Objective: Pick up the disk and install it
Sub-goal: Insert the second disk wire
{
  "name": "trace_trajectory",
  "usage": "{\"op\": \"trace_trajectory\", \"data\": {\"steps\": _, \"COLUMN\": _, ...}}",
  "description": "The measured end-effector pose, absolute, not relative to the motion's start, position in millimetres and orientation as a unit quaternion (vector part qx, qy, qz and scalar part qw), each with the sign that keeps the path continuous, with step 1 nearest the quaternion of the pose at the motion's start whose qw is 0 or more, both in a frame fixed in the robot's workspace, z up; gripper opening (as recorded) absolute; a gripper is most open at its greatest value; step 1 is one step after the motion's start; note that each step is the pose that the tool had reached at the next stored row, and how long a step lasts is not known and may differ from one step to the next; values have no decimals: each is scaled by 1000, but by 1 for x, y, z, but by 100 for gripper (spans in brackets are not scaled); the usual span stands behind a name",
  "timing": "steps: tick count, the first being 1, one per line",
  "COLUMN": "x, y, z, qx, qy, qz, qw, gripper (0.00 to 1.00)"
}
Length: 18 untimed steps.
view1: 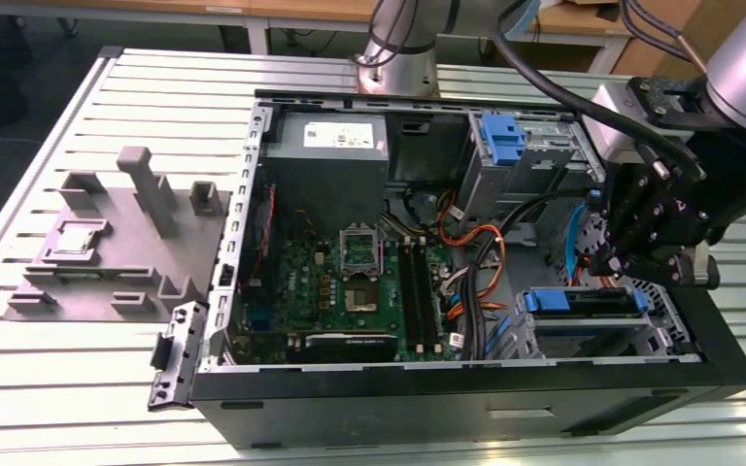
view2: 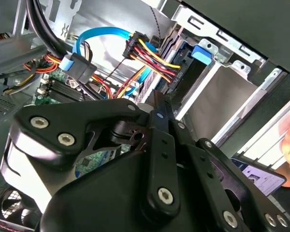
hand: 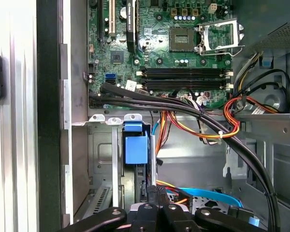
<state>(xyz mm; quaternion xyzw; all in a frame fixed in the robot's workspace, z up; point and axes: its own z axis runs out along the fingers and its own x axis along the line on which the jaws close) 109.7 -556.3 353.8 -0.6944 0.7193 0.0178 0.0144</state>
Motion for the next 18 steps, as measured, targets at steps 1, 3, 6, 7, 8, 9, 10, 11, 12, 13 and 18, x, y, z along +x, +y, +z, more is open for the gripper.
{"op": "trace_trajectory", "data": {"steps": 1, "x": 110, "y": -556, "z": 354, "qx": -694, "qy": 719, "qz": 18, "qw": 14, "gripper": 10}}
{"op": "trace_trajectory", "data": {"steps": 3, "x": 110, "y": -555, "z": 355, "qx": -694, "qy": 719, "qz": 18, "qw": 14, "gripper": 10}}
{"op": "trace_trajectory", "data": {"steps": 6, "x": 110, "y": -553, "z": 357, "qx": -694, "qy": 719, "qz": 18, "qw": 14, "gripper": 10}}
{"op": "trace_trajectory", "data": {"steps": 7, "x": 110, "y": -553, "z": 357, "qx": -694, "qy": 719, "qz": 18, "qw": 14, "gripper": 10}}
{"op": "trace_trajectory", "data": {"steps": 8, "x": 110, "y": -552, "z": 358, "qx": -694, "qy": 719, "qz": 18, "qw": 14, "gripper": 10}}
{"op": "trace_trajectory", "data": {"steps": 9, "x": 110, "y": -552, "z": 359, "qx": -694, "qy": 719, "qz": 18, "qw": 14, "gripper": 10}}
{"op": "trace_trajectory", "data": {"steps": 10, "x": 110, "y": -551, "z": 359, "qx": -694, "qy": 719, "qz": 18, "qw": 14, "gripper": 10}}
{"op": "trace_trajectory", "data": {"steps": 11, "x": 110, "y": -550, "z": 360, "qx": -694, "qy": 719, "qz": 18, "qw": 14, "gripper": 10}}
{"op": "trace_trajectory", "data": {"steps": 12, "x": 110, "y": -549, "z": 360, "qx": -694, "qy": 719, "qz": 18, "qw": 14, "gripper": 10}}
{"op": "trace_trajectory", "data": {"steps": 13, "x": 110, "y": -549, "z": 360, "qx": -694, "qy": 719, "qz": 18, "qw": 14, "gripper": 10}}
{"op": "trace_trajectory", "data": {"steps": 18, "x": 110, "y": -544, "z": 361, "qx": -694, "qy": 719, "qz": 18, "qw": 14, "gripper": 10}}
